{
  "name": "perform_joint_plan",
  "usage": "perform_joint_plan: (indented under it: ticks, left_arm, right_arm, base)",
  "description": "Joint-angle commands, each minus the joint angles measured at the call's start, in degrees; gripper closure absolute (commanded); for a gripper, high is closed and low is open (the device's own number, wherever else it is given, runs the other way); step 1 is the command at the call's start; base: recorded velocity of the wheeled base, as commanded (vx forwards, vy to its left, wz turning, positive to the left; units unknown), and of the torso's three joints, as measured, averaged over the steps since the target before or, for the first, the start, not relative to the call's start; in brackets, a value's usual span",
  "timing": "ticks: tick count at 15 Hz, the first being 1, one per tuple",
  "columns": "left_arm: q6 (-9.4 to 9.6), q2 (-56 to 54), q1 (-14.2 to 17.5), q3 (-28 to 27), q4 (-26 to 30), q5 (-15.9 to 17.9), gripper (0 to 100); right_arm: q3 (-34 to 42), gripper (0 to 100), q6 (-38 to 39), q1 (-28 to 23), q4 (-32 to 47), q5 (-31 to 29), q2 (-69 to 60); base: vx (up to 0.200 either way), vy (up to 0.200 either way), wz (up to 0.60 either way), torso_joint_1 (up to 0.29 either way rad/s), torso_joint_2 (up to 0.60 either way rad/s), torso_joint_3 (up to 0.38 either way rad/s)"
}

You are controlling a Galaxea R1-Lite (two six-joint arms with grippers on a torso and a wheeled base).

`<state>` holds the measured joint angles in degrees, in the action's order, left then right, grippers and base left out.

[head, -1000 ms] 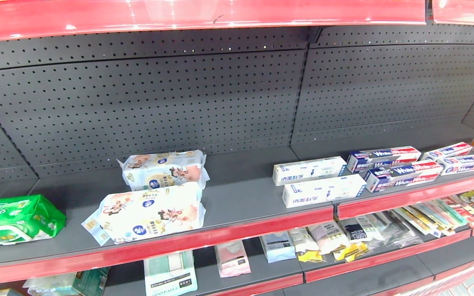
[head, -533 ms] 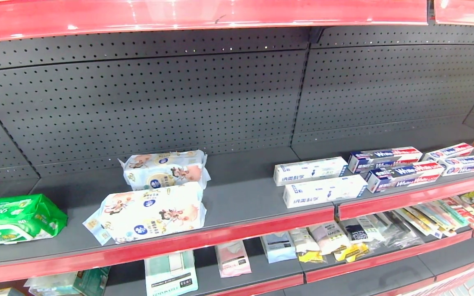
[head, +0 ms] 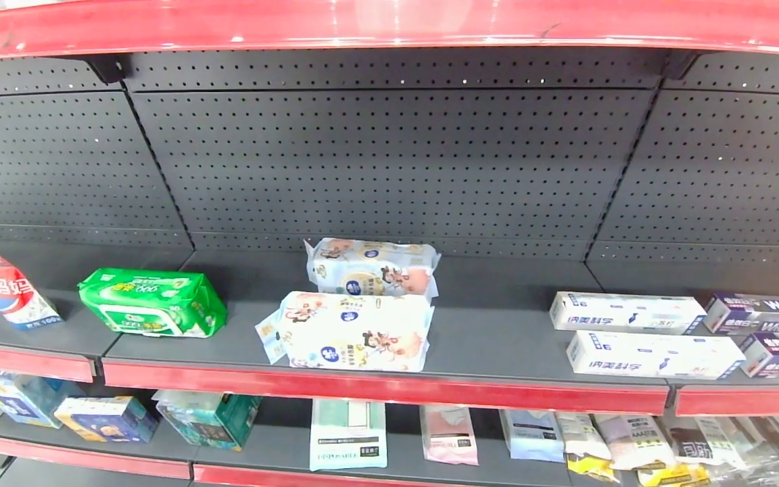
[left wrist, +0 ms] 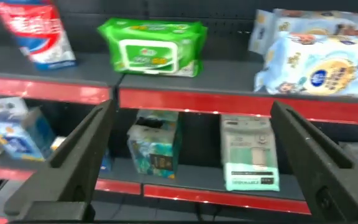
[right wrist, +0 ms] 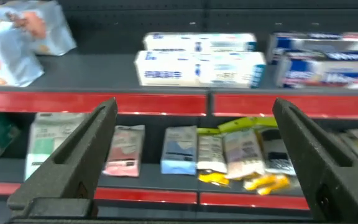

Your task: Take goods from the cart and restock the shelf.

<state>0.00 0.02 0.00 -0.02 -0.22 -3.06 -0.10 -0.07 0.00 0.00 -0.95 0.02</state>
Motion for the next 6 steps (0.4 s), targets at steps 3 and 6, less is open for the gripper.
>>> perform_joint_plan:
  ticks: [3,6]
  left_arm:
    - [0.0,-0.02,0.0,0.02,-0.04,-0.02,0]
    - [0.09,-0.02,0.0,0.02,-0.04,-0.02,0]
  right_arm:
    - [0.01,0,-0.1,0.0,0.0,-0.02,-0.02]
    - [0.01,0,-0.28,0.0,0.0,-0.46,-0.02]
  base:
    - [0.0,0.0,0.0,0.0,0.0,0.0]
    - [0.0,0.0,0.0,0.0,0.0,0.0]
